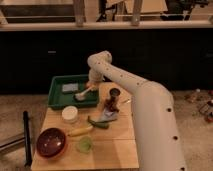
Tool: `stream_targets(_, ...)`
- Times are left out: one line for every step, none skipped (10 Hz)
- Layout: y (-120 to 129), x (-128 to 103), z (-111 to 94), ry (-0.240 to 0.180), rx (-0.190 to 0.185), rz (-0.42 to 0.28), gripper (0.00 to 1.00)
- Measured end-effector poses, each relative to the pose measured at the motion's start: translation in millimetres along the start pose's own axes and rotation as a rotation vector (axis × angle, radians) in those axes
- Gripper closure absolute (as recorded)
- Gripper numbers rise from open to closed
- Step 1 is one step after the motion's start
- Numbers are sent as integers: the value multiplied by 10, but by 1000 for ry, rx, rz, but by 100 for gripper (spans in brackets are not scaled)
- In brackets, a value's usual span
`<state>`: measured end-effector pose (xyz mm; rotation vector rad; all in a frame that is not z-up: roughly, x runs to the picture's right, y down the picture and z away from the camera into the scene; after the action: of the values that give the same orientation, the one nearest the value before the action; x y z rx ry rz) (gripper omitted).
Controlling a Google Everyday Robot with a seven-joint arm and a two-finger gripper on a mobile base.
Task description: Wipe tray with brush
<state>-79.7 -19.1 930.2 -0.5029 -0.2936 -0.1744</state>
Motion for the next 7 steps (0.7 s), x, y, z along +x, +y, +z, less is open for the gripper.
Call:
stream_targets(17,-3,25,11,-8,-5,100)
stream_targets(30,21,19,31,-13,-7,100)
stream_targets(33,23,8,50,-12,-9,100)
stream_targets(26,67,-43,70,-2,-4,100)
stream_targets(14,139,-91,90,12,3,100)
stream_targets(-27,225,-152,116,33,12,100)
stream_targets(-56,236,-168,125,42,17,100)
